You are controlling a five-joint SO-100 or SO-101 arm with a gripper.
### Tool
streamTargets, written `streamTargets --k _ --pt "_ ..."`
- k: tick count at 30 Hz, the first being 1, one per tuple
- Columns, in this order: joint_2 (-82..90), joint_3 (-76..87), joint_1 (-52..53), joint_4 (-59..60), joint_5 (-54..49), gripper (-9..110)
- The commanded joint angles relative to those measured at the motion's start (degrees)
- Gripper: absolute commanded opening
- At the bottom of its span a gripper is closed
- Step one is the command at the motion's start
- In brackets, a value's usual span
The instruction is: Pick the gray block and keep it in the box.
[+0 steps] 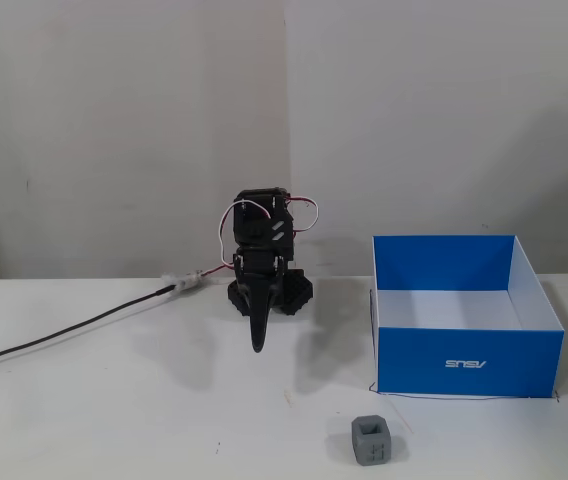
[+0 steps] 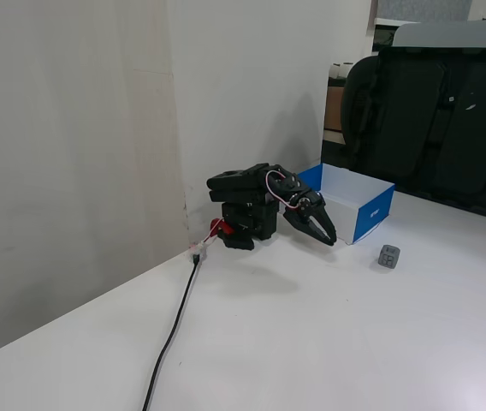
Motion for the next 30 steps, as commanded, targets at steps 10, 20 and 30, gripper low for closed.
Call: streamTargets --k 10,20,30 --pt "8.61 -2.37 -2.29 -0.44 -0.26 0" --pt "8.70 -4.48 -5.89 1.85 -0.35 0" --pt "0.18 -18.63 -14.85 5.10 1.14 0"
